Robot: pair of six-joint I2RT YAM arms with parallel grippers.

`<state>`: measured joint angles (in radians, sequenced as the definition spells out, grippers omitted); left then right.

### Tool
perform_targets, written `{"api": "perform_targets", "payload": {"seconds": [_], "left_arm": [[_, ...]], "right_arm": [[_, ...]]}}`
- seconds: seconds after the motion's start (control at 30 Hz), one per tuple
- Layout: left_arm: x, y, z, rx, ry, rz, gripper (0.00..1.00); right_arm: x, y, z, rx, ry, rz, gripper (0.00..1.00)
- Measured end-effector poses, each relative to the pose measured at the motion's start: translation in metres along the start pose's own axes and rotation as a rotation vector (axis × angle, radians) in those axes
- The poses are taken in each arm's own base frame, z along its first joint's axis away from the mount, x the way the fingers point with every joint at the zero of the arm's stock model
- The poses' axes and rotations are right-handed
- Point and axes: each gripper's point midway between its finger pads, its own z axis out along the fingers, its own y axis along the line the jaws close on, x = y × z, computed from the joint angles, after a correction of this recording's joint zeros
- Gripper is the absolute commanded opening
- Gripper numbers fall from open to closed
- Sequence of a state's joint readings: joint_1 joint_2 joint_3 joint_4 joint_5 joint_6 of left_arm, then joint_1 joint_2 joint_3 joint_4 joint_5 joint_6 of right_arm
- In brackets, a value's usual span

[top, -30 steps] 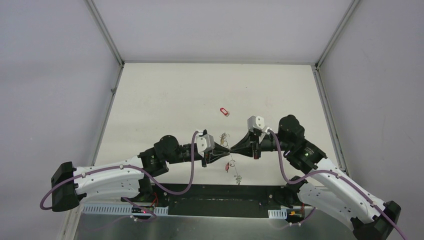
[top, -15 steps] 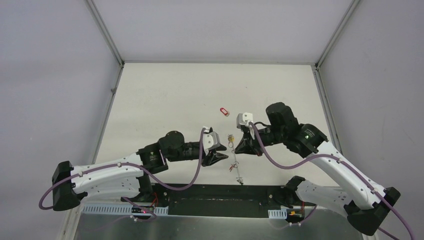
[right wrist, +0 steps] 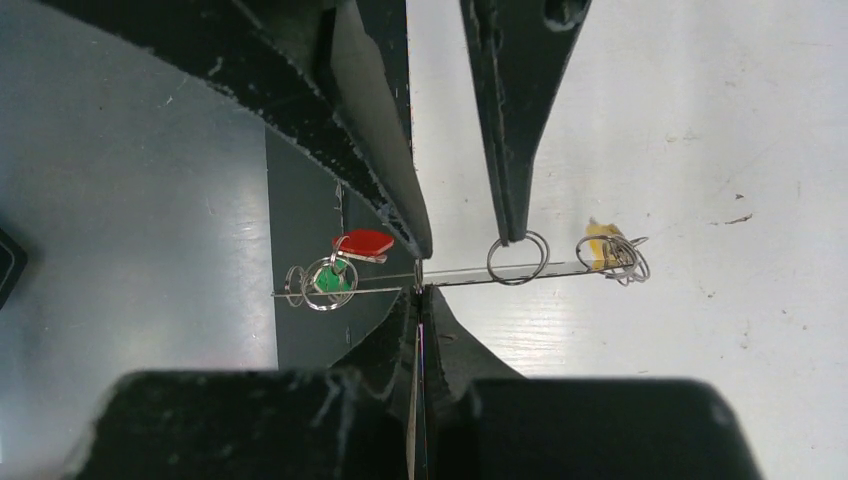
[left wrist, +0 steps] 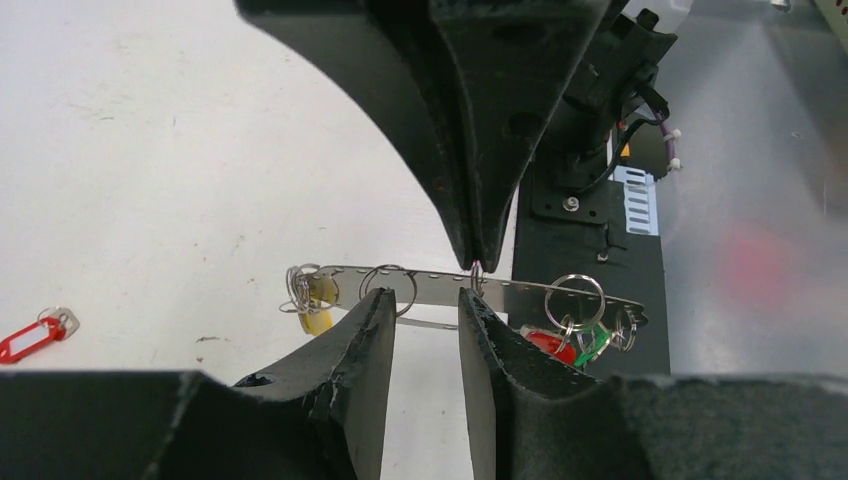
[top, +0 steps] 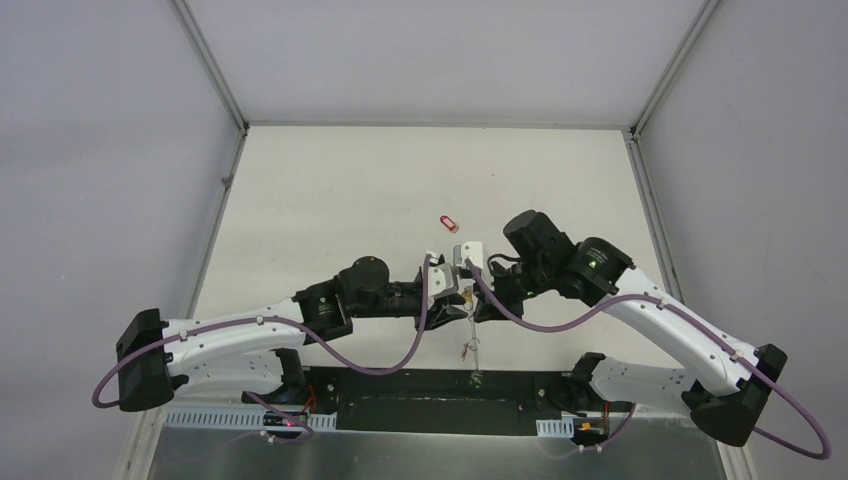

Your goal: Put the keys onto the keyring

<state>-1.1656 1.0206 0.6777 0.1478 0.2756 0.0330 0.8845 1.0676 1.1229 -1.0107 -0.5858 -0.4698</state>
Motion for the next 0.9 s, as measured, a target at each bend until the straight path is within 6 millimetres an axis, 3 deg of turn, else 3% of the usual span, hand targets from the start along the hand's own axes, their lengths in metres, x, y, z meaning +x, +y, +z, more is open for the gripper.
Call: {"api": "perform_targets", "payload": {"seconds": [0.67, 0.77, 0.9], "left_arm": [[0.005, -0.016, 0.012, 0.078, 0.021, -0.02, 0.34], [0.004, -0.018, 0.013, 0.083, 0.017, -0.022, 0.25], [0.004, -0.018, 0.013, 0.083, 0.016, -0.023, 0.01]], "right_arm": [[-0.008, -0.002, -0.003, 0.033, -0.036, 0.002, 0.0], [-0.008, -0.001, -0.003, 0.034, -0.039, 0.006, 0.0], [-0.008, -0.002, -0.003, 0.036, -0.041, 0.004, 0.0]]}}
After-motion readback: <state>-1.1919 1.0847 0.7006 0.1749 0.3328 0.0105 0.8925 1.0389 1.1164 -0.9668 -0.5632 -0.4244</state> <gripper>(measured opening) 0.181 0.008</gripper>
